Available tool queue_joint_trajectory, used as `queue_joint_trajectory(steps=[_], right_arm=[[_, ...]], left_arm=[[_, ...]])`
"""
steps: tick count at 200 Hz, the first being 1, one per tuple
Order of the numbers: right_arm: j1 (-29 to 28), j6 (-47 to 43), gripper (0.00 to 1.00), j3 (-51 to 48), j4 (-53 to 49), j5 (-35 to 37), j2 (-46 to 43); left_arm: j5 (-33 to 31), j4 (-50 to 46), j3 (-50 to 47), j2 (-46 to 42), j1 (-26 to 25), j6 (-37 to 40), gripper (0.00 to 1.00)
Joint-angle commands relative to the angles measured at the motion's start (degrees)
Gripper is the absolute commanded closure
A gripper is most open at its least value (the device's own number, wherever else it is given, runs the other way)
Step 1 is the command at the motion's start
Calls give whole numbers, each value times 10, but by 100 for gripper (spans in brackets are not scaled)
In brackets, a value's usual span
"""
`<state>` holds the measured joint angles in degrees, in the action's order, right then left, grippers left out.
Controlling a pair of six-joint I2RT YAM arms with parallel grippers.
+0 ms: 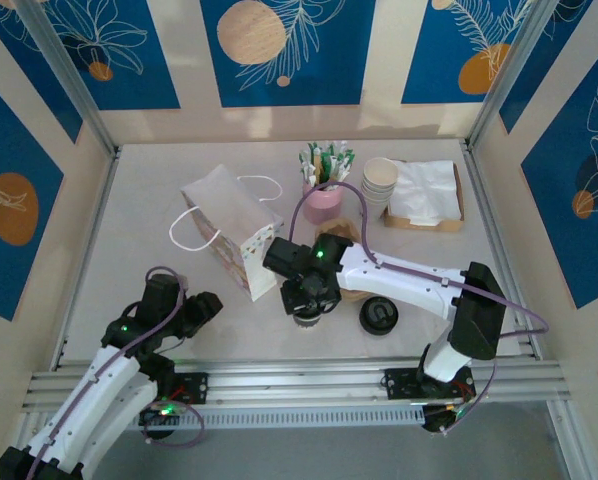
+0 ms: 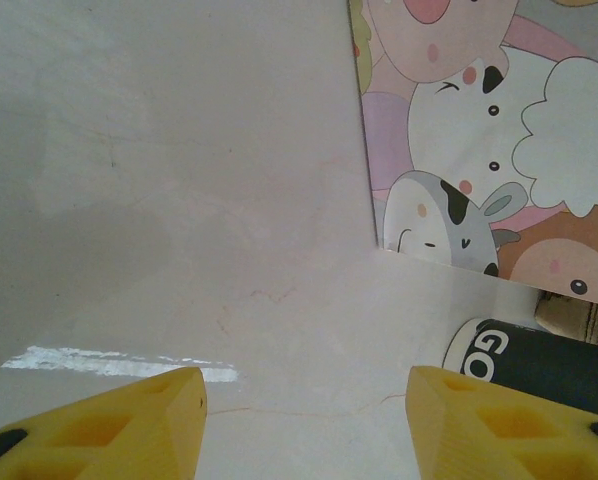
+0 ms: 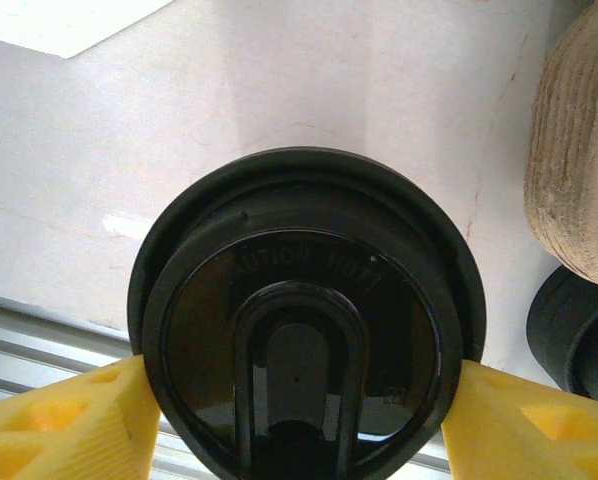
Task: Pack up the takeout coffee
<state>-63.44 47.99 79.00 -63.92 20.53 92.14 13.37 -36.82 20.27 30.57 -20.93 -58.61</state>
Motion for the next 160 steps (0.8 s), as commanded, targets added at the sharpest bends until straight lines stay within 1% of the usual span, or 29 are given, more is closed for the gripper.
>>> queue_joint_trajectory(steps=[1,79,127,160], right_arm=[[-2,-7,30,1,-28,-3,13],[-5,-15,30,27,-64,7,29],[-5,-6,30,-5,-39,-10,33],[-6,10,34,-25,-31,-13,29]], left_arm=[[-8,7,-8,2,-9,-7,45],[-11,5,-8,2,-10,-6,45],[-13,4,-8,2,-12,-6,45],[-16,5,-8,3,-12,-7,45]])
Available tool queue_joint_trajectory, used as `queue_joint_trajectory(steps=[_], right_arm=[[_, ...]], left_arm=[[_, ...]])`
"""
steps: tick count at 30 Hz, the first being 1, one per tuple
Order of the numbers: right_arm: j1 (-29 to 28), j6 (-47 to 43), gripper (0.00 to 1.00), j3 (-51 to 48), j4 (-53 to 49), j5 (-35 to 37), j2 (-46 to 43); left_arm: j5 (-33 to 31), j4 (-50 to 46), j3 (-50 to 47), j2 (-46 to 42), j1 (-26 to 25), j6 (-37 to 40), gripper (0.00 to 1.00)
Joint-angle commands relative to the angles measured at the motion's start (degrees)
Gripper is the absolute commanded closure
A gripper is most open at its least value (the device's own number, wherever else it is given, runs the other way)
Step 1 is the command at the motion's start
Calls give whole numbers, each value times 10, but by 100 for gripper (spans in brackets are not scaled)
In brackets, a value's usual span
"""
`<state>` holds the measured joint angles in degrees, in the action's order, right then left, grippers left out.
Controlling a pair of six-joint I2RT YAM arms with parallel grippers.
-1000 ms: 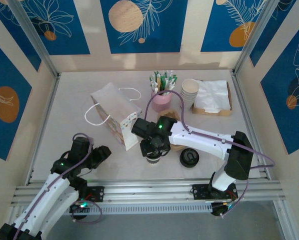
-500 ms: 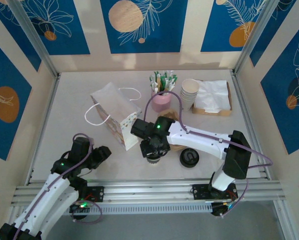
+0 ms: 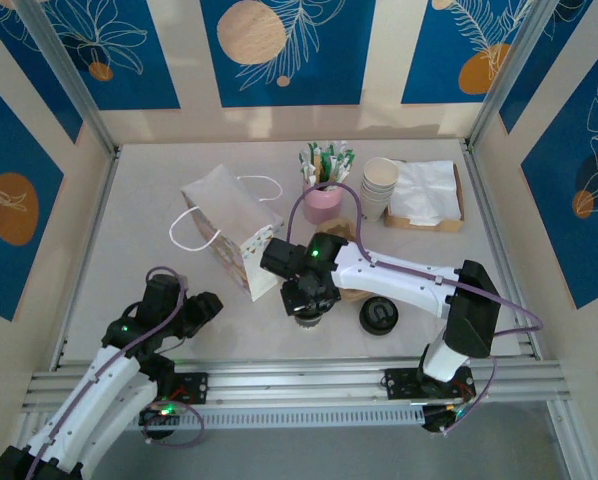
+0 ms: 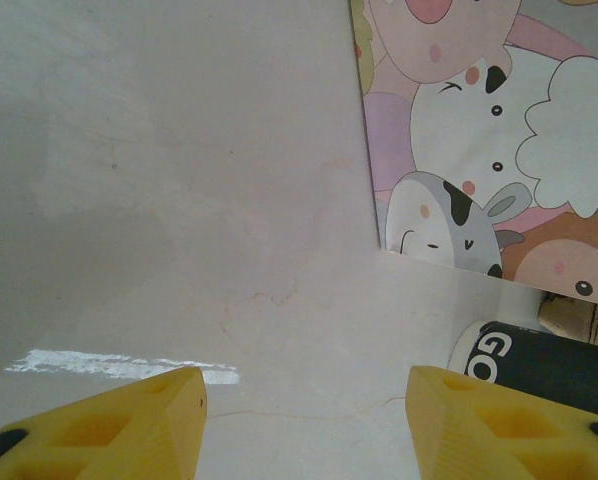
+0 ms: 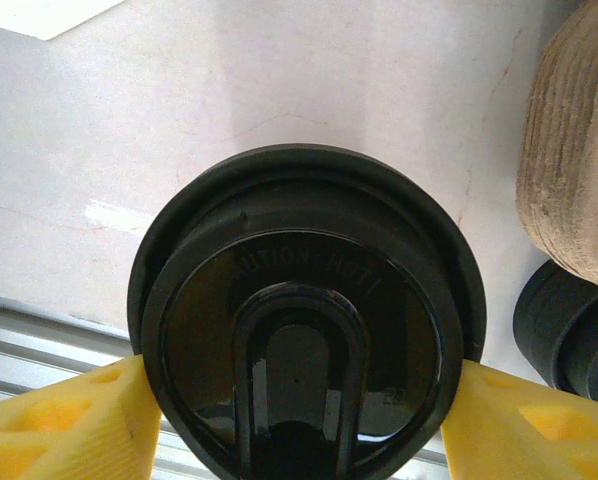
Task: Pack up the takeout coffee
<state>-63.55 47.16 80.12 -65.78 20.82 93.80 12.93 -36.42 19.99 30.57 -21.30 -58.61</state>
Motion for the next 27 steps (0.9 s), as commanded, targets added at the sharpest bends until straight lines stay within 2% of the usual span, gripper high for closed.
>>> queue_joint_trajectory(steps=[1,11,16,23,27], right_arm=[[-5,18,34,-36,-11,-16,12],[-14,56,39,-74,2,-8,5],[-33,67,41,-73,-25,26,24],[-36,118,47,-104,-15,32,20],[-34,128,48,-117,31,-3,0]], left_arm=[[-11,2,-6,3,-8,-7,45],[-12,3,-5,4,-12,-12,45],[-12,5,-6,4,-15,-15,45],[-15,18,-14,3,-22,-18,46],[-17,27,-20,5,-28,-22,46]])
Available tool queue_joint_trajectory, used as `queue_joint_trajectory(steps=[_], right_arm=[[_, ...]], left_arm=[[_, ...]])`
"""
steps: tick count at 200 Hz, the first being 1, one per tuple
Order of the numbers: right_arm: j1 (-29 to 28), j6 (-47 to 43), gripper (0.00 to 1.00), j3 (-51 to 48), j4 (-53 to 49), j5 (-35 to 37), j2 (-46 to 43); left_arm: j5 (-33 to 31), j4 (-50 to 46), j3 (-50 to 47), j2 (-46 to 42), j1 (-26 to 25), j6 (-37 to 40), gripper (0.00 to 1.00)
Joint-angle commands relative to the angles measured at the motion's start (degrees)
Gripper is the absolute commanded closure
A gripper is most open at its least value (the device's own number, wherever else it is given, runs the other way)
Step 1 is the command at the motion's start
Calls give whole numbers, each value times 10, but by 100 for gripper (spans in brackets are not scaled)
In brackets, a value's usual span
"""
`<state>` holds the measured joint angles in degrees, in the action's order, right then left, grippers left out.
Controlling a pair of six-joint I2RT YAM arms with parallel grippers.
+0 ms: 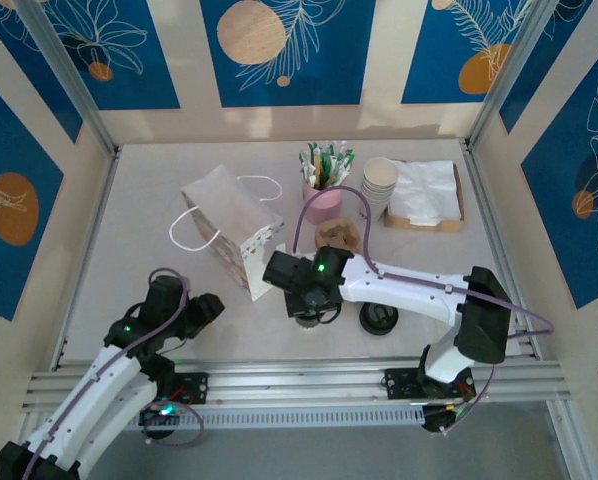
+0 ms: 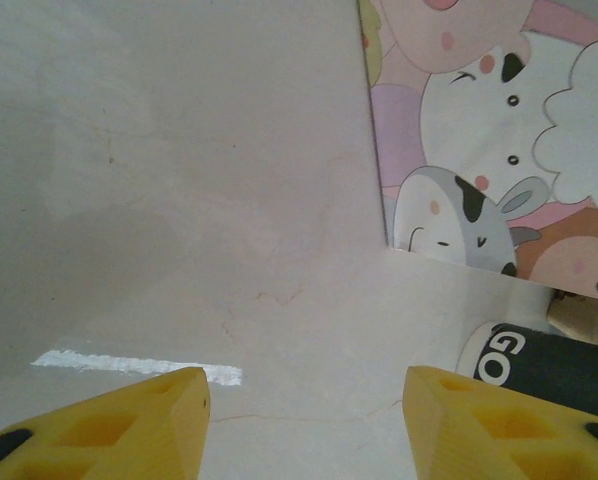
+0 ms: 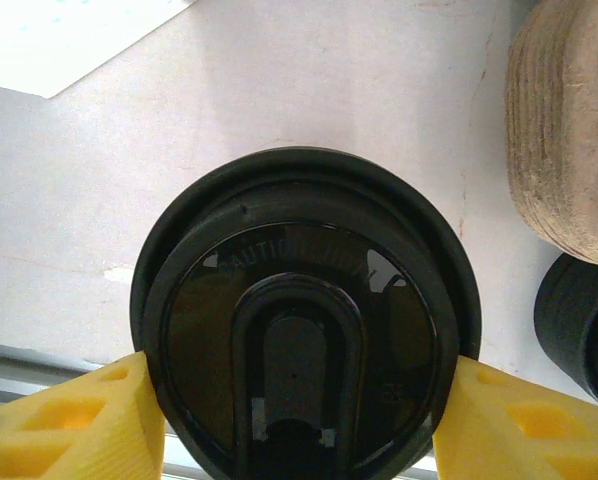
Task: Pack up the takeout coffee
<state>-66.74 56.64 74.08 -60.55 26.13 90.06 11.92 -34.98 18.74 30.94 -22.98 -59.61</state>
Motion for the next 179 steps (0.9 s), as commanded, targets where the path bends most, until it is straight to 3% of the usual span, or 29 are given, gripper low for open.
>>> queue_joint_trajectory(steps=[1,51,91,132,179], right_arm=[[-1,35,49,-58,-11,-64,33],[-17,52,52,-12,-107,8,93],[-6,85,55,-81,2,-57,30],[-7,129,55,-47,-33,-39,40],[-7,177,55,-25,7,-60,40]], left_arm=[[-8,13,-7,1,-13,-14,46],[-9,16,-12,1,-28,-25,48],[-1,63,-33,1,-70,-73,54],[-38,177,-67,-8,-172,-179,59],[-142,364,-83,66,-341,-266,67]])
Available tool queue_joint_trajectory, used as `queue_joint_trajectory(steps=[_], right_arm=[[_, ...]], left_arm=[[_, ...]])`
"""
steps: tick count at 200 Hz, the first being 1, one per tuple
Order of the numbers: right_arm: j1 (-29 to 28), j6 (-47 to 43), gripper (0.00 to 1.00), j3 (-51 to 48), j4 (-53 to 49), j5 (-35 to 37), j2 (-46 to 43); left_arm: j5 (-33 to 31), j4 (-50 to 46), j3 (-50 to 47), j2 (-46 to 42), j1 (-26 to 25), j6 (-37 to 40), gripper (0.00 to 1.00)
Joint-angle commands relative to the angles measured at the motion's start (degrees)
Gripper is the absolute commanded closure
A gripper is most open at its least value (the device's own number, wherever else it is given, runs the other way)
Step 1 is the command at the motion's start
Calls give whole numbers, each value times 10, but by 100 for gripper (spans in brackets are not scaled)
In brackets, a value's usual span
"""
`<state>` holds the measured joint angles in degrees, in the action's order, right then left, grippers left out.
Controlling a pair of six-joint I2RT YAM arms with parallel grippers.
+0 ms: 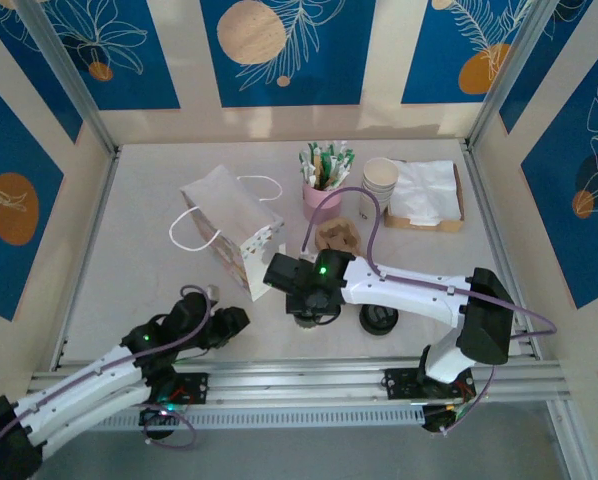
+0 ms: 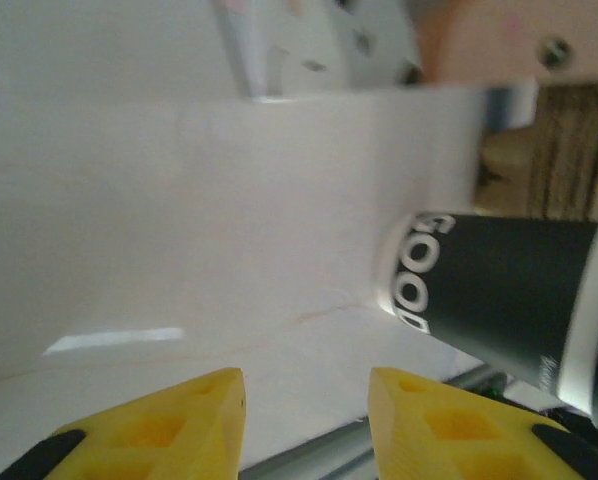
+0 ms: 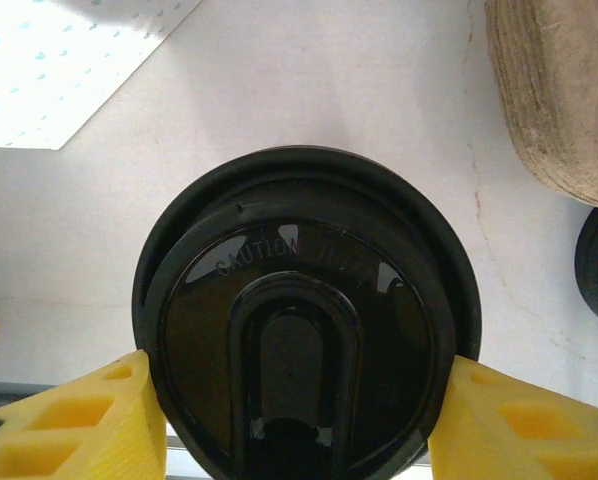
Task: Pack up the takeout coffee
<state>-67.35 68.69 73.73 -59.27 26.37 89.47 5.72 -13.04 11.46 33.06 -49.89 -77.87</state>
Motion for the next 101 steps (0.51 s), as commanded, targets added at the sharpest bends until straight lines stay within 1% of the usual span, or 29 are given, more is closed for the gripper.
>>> queue_joint_trajectory(steps=[1,18,42,64,81,101], right_arm=[[-1,56,55,-22,-6,-62,46],[0,67,54,-20,-8,-64,50],[-2,77,54,-19,-8,-68,49],[-2,83,54,-14,-9,-66,46],[-3,83,54,-12,-12,-62,39],[-3,77,52,-2,-19,-51,33]], left_arm=[[-82,150,-10,48,-75,-84,67],[-94,230,-2,109,-114,-88,67],[-112,293,19,180,-147,-87,67],[-111,353,20,222,-155,-83,67],[-114,365,17,224,-154,-83,67],[-123,326,26,205,-155,-75,66]])
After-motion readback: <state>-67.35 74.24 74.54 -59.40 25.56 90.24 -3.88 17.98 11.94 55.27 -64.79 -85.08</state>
